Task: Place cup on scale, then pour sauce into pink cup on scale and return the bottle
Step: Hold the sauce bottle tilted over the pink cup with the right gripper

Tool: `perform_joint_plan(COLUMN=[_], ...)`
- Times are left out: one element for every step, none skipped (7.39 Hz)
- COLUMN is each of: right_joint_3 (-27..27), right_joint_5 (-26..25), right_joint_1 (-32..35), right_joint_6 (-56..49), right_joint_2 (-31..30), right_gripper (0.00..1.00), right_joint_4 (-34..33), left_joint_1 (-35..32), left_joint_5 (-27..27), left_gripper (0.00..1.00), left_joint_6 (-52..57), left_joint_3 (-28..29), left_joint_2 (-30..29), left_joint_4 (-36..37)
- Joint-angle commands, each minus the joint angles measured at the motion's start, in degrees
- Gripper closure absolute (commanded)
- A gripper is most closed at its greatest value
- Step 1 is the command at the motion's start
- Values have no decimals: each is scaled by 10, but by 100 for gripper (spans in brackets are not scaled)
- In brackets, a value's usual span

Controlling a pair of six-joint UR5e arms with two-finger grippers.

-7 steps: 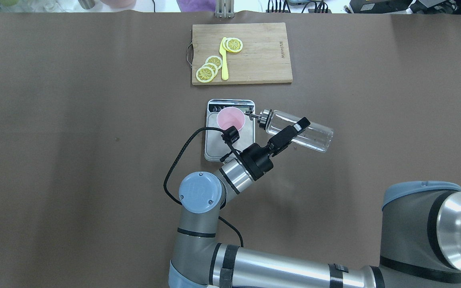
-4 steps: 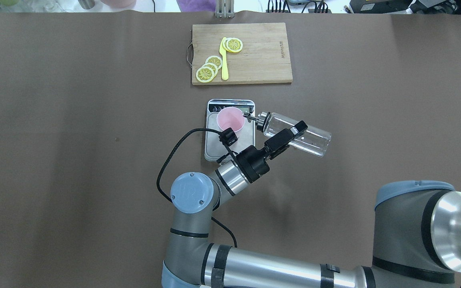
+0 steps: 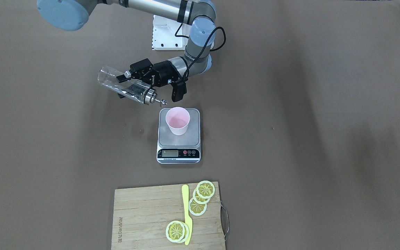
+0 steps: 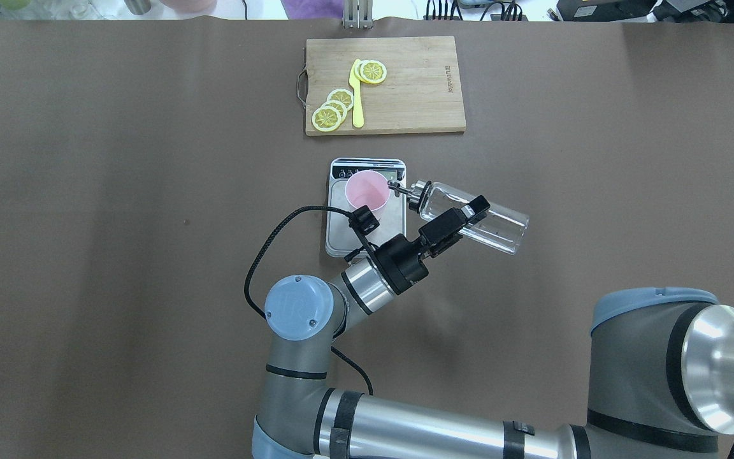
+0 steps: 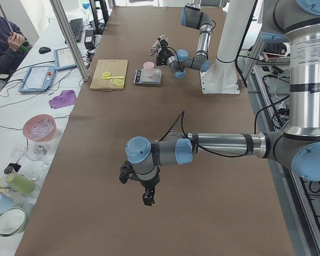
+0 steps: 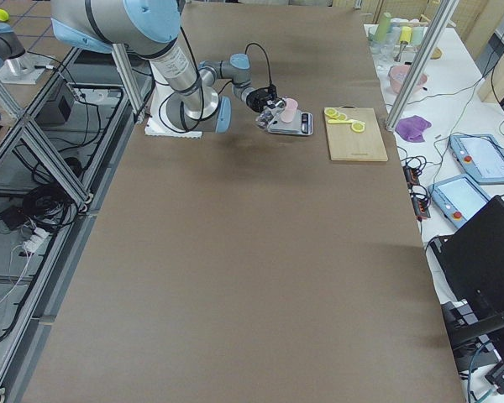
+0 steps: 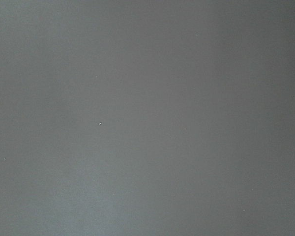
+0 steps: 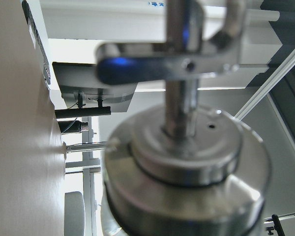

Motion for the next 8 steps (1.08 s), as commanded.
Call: perform_joint_plan(right_joint_3=[-16, -25, -26, -27, -29, -30, -32, -39], right_joint_5=[2, 3, 4, 8, 9, 9, 9, 9], right_joint_1=[-1, 0, 0, 0, 0, 0, 0, 0], right_joint_6=[0, 0, 0, 0, 0, 0, 0, 0], right_joint_2=[9, 15, 20, 22, 26, 27, 27, 27], right_gripper=[100, 100, 100, 100, 100, 100, 100, 100], right_joint_4=[-2, -8, -16, -22, -32, -33, -35, -36], left_joint_1=[-1, -1, -1, -1, -1, -1, -1, -1], left_joint_5=[0, 0, 0, 0, 0, 0, 0, 0], left_gripper=[1, 1, 1, 1, 1, 1, 1, 1], left_joint_6=[0, 0, 0, 0, 0, 0, 0, 0], left_joint_3=[0, 0, 0, 0, 1, 1, 1, 1], left_joint_2=[0, 0, 0, 0, 0, 0, 0, 3], left_joint_4=[0, 0, 0, 0, 0, 0, 0, 0])
